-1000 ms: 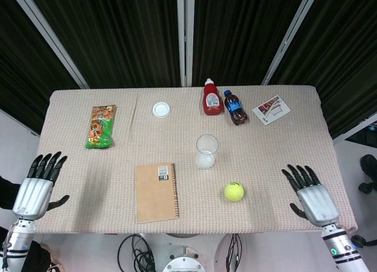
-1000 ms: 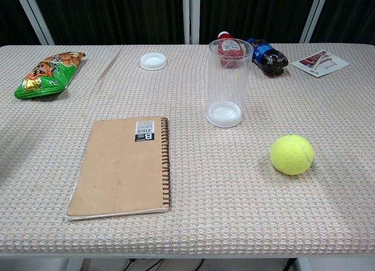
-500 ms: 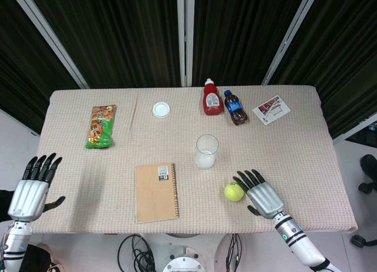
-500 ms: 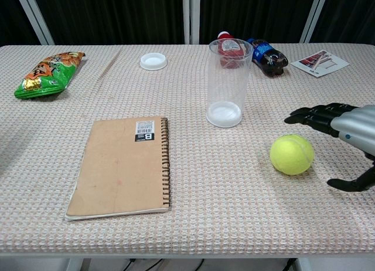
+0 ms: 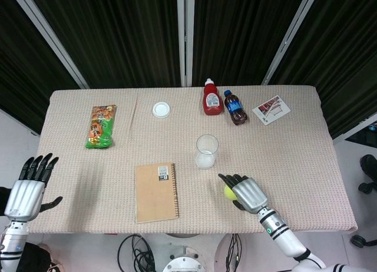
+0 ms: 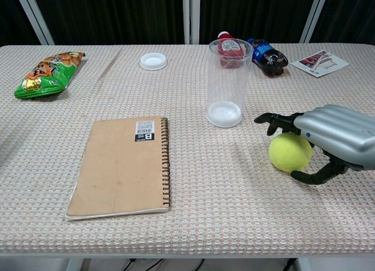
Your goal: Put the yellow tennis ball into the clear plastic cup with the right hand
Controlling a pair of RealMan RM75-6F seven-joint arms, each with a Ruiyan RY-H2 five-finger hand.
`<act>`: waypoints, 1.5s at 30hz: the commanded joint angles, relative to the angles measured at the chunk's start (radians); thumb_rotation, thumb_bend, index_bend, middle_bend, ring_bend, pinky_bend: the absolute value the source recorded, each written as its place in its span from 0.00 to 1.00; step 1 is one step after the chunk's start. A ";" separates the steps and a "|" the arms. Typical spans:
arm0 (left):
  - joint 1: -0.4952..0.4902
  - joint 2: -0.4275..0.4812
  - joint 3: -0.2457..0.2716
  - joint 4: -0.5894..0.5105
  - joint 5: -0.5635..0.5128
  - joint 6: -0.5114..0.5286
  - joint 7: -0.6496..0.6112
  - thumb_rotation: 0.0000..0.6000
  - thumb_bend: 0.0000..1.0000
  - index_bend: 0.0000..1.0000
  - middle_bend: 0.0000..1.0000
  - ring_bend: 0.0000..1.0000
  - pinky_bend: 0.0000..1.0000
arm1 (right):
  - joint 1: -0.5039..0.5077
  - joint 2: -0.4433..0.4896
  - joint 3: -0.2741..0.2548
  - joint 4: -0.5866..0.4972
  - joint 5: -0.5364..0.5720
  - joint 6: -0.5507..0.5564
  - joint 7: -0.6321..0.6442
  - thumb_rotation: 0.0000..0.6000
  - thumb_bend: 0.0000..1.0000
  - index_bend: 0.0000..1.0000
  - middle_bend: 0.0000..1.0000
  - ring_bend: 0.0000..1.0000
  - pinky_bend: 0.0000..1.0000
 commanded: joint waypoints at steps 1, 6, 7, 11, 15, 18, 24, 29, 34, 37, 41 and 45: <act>-0.003 -0.001 0.004 0.006 0.006 -0.006 -0.007 1.00 0.06 0.04 0.00 0.00 0.00 | -0.003 -0.009 -0.004 0.017 -0.010 0.027 -0.002 1.00 0.31 0.51 0.46 0.51 0.76; -0.004 -0.004 0.005 0.018 0.004 -0.009 -0.021 1.00 0.06 0.04 0.00 0.00 0.00 | -0.011 0.015 -0.001 0.006 -0.016 0.070 -0.013 1.00 0.33 0.65 0.54 0.57 0.81; -0.004 -0.004 0.005 0.020 0.003 -0.010 -0.023 1.00 0.06 0.04 0.00 0.00 0.00 | -0.011 0.023 0.001 -0.001 -0.021 0.079 -0.013 1.00 0.33 0.67 0.56 0.58 0.82; -0.004 -0.005 0.006 0.026 0.001 -0.011 -0.031 1.00 0.06 0.04 0.00 0.00 0.00 | -0.008 0.075 0.030 -0.059 -0.058 0.144 0.002 1.00 0.33 0.70 0.57 0.58 0.82; -0.004 -0.006 0.007 0.032 0.004 -0.011 -0.039 1.00 0.06 0.04 0.00 0.00 0.00 | 0.013 0.122 0.091 -0.130 -0.072 0.187 0.036 1.00 0.34 0.72 0.57 0.58 0.82; -0.003 -0.005 0.010 0.037 0.015 -0.004 -0.040 1.00 0.06 0.04 0.00 0.00 0.00 | 0.044 0.141 0.147 -0.168 -0.055 0.189 0.038 1.00 0.35 0.74 0.58 0.58 0.83; -0.001 0.001 0.010 0.033 0.027 0.011 -0.049 1.00 0.06 0.04 0.00 0.00 0.00 | 0.137 0.134 0.256 -0.194 0.092 0.101 -0.027 1.00 0.35 0.76 0.58 0.58 0.83; 0.000 -0.002 0.012 0.039 0.030 0.013 -0.054 1.00 0.06 0.04 0.00 0.00 0.00 | 0.202 0.092 0.293 -0.175 0.180 0.063 -0.085 1.00 0.35 0.76 0.58 0.57 0.83; -0.001 -0.006 0.008 0.042 0.028 0.014 -0.057 1.00 0.06 0.04 0.00 0.00 0.00 | 0.245 0.044 0.314 -0.183 0.261 0.053 -0.096 1.00 0.35 0.76 0.57 0.57 0.82; -0.002 -0.006 0.009 0.040 0.028 0.011 -0.056 1.00 0.06 0.04 0.00 0.00 0.00 | 0.273 0.031 0.314 -0.177 0.287 0.045 -0.129 1.00 0.34 0.74 0.54 0.56 0.81; -0.005 -0.001 0.006 0.033 0.031 0.013 -0.053 1.00 0.06 0.04 0.00 0.00 0.00 | 0.302 0.008 0.313 -0.159 0.296 0.046 -0.126 1.00 0.33 0.69 0.51 0.53 0.79; -0.005 0.002 0.004 0.026 0.033 0.017 -0.049 1.00 0.06 0.04 0.00 0.00 0.00 | 0.317 -0.002 0.297 -0.145 0.311 0.045 -0.136 1.00 0.26 0.53 0.41 0.37 0.63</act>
